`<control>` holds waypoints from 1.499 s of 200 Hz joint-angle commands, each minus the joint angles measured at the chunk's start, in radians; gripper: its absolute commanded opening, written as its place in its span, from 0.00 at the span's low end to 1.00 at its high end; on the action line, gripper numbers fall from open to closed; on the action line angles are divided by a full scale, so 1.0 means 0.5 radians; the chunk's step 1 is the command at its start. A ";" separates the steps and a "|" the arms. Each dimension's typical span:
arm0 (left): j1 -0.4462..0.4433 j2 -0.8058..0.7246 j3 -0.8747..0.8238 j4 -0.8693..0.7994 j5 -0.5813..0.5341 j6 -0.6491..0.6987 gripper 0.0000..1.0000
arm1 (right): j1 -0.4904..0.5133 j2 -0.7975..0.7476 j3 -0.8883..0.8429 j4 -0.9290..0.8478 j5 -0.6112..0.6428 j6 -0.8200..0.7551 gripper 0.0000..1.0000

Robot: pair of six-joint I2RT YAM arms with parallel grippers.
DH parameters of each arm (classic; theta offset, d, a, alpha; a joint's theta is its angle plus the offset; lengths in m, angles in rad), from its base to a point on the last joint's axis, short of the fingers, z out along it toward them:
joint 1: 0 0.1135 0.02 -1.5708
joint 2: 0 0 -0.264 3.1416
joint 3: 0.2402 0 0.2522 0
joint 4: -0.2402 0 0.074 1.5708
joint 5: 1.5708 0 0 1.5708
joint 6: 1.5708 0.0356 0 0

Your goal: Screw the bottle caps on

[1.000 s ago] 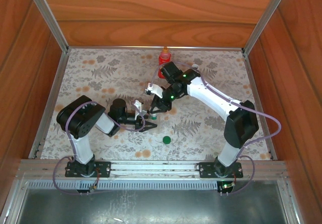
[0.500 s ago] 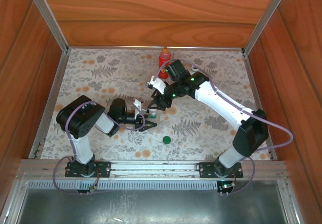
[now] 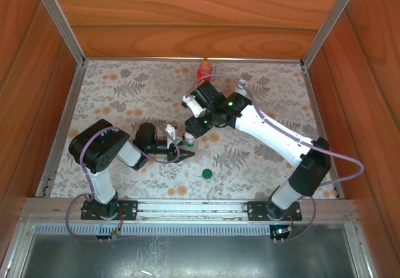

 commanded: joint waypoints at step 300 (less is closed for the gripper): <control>-0.047 -0.075 -0.095 -0.117 -0.211 0.354 0.78 | 0.109 0.227 0.196 -0.232 -0.036 0.211 0.59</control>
